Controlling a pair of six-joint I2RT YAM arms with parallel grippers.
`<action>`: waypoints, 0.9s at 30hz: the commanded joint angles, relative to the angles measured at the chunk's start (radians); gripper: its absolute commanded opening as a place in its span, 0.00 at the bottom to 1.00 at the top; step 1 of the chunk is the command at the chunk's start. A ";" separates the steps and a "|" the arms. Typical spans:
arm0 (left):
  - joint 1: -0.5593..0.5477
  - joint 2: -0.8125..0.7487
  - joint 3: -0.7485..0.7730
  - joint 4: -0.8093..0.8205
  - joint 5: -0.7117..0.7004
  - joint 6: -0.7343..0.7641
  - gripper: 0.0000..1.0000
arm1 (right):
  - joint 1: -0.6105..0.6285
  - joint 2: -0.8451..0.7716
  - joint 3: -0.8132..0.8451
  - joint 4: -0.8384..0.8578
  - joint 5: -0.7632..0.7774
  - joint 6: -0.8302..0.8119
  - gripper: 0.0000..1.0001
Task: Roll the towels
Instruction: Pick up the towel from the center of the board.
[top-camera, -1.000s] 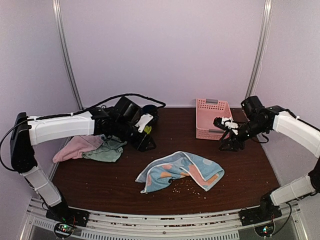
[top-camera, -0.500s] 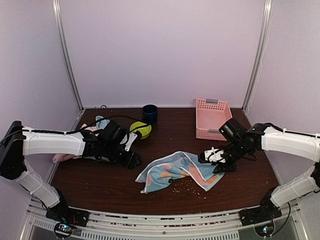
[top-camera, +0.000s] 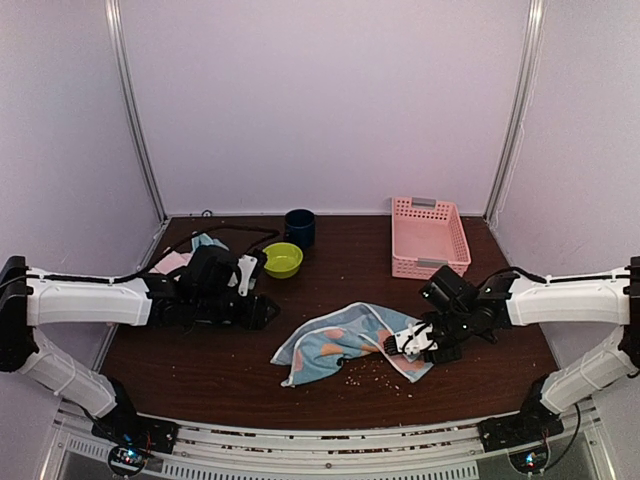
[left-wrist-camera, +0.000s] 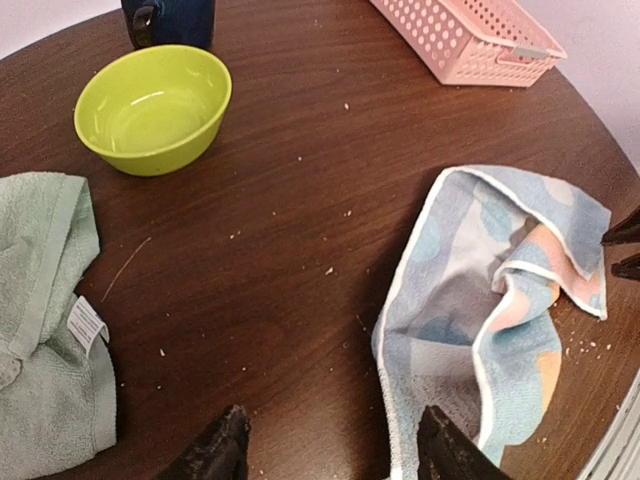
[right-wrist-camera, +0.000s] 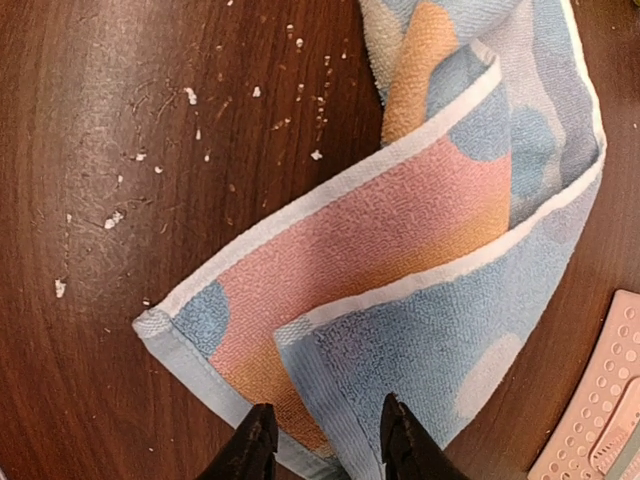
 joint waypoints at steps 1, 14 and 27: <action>0.007 -0.034 -0.005 0.073 -0.020 -0.030 0.59 | 0.011 0.053 0.021 0.002 0.028 -0.016 0.36; 0.007 -0.042 -0.045 0.085 -0.065 -0.028 0.59 | 0.011 0.163 0.049 0.076 0.142 -0.002 0.28; 0.007 -0.026 -0.040 0.055 -0.068 0.014 0.59 | -0.060 0.087 0.179 0.046 0.007 0.220 0.00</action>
